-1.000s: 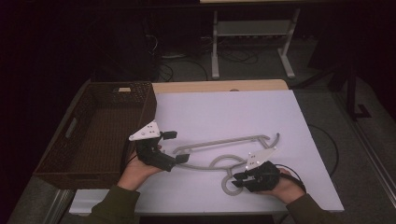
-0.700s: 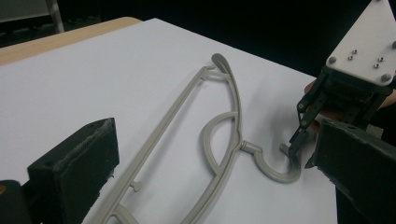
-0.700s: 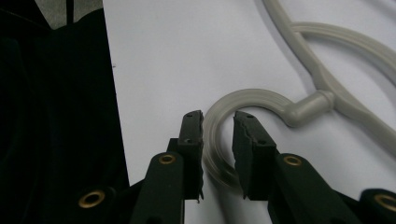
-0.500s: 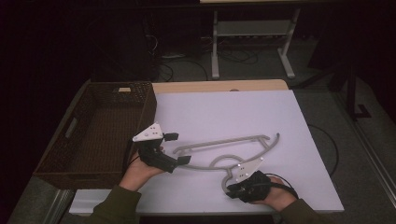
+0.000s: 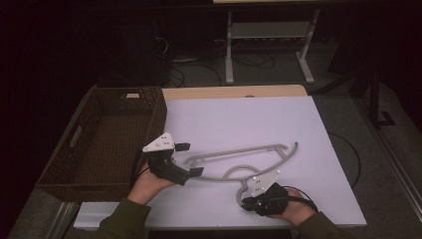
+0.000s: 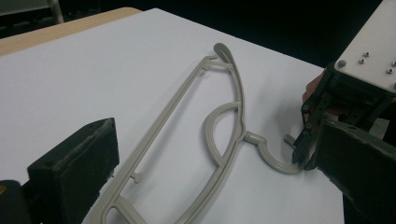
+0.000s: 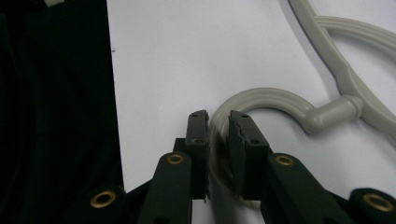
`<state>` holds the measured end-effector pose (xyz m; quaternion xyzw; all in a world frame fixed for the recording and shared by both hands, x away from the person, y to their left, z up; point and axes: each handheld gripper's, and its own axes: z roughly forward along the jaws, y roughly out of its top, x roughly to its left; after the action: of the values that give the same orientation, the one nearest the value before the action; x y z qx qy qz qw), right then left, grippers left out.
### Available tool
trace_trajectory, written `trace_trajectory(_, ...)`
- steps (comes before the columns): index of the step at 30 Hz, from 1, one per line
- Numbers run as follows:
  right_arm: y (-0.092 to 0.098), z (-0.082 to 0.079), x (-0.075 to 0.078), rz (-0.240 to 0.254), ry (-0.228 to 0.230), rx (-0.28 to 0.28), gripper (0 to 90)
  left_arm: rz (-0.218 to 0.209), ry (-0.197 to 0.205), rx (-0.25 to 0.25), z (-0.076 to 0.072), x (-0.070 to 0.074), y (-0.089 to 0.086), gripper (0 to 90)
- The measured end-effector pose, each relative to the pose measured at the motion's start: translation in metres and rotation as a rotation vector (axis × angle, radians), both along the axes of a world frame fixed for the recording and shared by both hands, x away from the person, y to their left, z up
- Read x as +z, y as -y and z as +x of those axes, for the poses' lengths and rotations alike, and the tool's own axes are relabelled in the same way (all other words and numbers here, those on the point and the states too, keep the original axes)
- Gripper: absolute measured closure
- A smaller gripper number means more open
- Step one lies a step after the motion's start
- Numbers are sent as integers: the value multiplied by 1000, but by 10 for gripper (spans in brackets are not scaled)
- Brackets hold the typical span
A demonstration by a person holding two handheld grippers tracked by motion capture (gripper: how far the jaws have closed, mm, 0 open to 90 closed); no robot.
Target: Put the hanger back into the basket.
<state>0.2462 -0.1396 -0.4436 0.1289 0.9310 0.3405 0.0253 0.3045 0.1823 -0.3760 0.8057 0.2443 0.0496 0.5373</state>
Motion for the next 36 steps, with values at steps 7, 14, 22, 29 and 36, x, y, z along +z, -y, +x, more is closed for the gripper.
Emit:
trace_trajectory(7, -1, -1, 0, -3, 12, 0, 791, 8, 1, -9, 0, -1, 2, 0)
trace_trajectory(14, 7, 4, 11, 67, -18, -6, 793, 50, -1, -22, 0, -8, 7, 0)
trace_trajectory(22, 8, 4, 20, 87, -29, -4, 793, 232, 6, -83, 7, -33, 25, 2)
trace_trajectory(29, 11, 6, 28, 118, -31, -2, 793, 314, -12, -161, 14, -54, 49, 2)
trace_trajectory(36, 11, 4, 31, 129, -51, -16, 793, 327, -23, -214, 19, -59, 59, 221)
